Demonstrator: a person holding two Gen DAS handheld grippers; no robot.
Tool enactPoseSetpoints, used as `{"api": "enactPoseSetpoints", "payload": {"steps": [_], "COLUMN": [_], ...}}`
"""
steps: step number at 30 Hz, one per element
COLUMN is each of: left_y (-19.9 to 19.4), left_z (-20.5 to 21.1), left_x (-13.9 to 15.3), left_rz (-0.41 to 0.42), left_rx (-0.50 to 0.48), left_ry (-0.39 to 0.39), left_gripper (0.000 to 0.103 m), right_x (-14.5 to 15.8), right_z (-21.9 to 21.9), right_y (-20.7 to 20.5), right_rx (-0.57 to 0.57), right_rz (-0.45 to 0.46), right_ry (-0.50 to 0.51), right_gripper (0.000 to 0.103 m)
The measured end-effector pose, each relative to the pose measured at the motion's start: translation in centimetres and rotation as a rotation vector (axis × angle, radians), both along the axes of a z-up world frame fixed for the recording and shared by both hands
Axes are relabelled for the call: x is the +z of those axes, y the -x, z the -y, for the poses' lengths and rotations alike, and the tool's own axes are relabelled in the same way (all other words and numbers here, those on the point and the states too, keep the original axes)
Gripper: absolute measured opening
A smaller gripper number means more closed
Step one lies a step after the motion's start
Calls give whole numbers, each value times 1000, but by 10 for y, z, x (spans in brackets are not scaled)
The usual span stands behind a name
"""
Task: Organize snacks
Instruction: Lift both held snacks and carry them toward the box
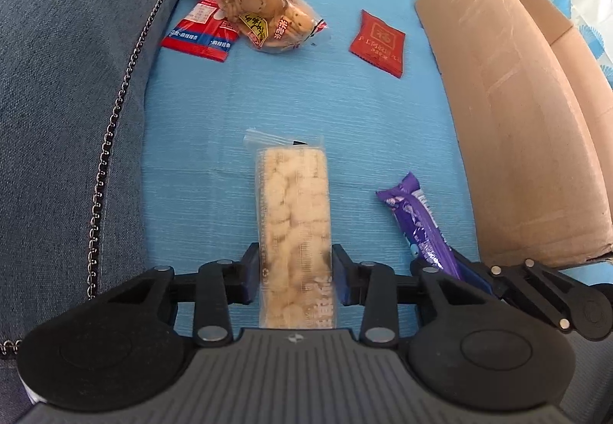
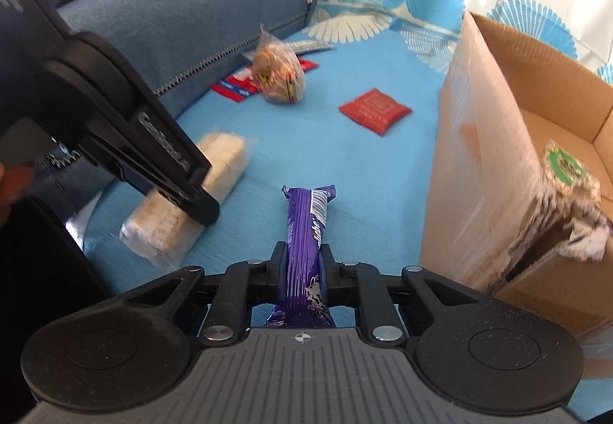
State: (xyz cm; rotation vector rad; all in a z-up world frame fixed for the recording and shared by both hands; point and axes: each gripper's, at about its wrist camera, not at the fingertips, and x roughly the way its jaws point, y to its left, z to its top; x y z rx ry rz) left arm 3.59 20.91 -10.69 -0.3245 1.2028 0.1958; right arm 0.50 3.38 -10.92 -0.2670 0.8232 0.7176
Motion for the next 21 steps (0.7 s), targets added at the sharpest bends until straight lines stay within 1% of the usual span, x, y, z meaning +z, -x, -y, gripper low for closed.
{"api": "enactPoseSetpoints", "payload": {"steps": [3,11,21], "left_y": [1,-5,-4], "left_z": [0,1,2], "left_x": [0,-5,-5], "left_rz": [-2,-18,-16], "left_rx": [2,-15,-18], "left_ry": [5,-3,-14], "left_gripper": [41,42,42], "right_x": [-4,-6,-6], "right_z": [0,-1,-1], "right_y": [-2,-2,-1], "right_rx": [-7,-4,-2], "right_rz": [-31,-27,-23], "right_ry": [9,11,13], "right_gripper": [17,17,17]}}
